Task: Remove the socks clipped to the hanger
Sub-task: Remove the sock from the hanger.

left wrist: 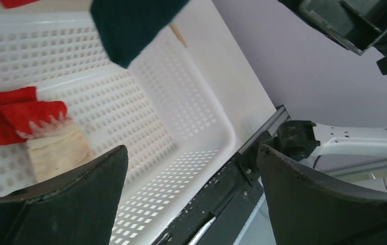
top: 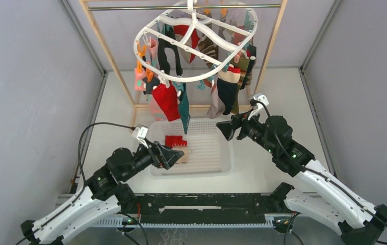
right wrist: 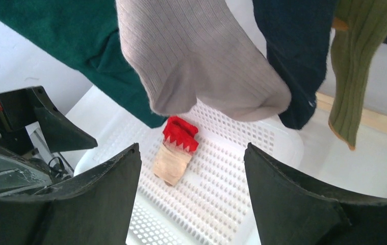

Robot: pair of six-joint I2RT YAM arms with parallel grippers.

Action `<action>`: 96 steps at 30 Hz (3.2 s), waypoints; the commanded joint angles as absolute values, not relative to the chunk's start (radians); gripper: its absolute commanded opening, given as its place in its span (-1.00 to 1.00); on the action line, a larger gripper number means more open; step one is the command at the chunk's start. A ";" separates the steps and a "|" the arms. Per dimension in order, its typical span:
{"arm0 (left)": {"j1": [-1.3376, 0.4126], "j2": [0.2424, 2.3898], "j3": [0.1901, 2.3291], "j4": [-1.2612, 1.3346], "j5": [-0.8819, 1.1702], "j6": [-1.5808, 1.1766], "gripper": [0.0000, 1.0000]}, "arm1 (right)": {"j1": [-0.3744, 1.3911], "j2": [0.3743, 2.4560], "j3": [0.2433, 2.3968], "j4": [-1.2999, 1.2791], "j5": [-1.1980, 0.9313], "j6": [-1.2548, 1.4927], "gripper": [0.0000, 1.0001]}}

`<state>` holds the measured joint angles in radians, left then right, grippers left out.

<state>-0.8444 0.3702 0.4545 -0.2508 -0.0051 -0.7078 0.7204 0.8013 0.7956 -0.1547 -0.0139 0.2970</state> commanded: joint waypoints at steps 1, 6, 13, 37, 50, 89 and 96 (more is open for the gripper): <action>-0.944 0.442 0.545 -0.180 -0.115 -0.690 1.00 | 0.722 0.749 0.808 -0.246 0.000 0.317 0.63; -1.068 0.561 0.590 -0.098 -0.222 -0.647 1.00 | 0.712 0.709 0.808 -0.302 0.038 0.343 0.66; -1.241 0.808 0.722 -0.026 -0.410 -0.439 1.00 | 0.691 0.659 0.799 -0.331 0.018 0.361 0.66; -1.143 1.127 0.608 0.604 -0.482 -0.196 1.00 | 0.625 0.517 0.799 -0.451 -0.022 0.362 0.65; -1.059 1.356 0.567 0.975 -0.514 -0.149 0.99 | 0.589 0.486 0.803 -0.488 -0.049 0.362 0.66; -1.002 1.514 0.690 1.138 -0.412 -0.227 -0.46 | 0.519 0.424 0.795 -0.589 -0.076 0.329 0.66; -1.001 1.441 0.703 1.015 -0.342 -0.255 -1.00 | 0.515 0.425 0.795 -0.578 -0.087 0.334 0.66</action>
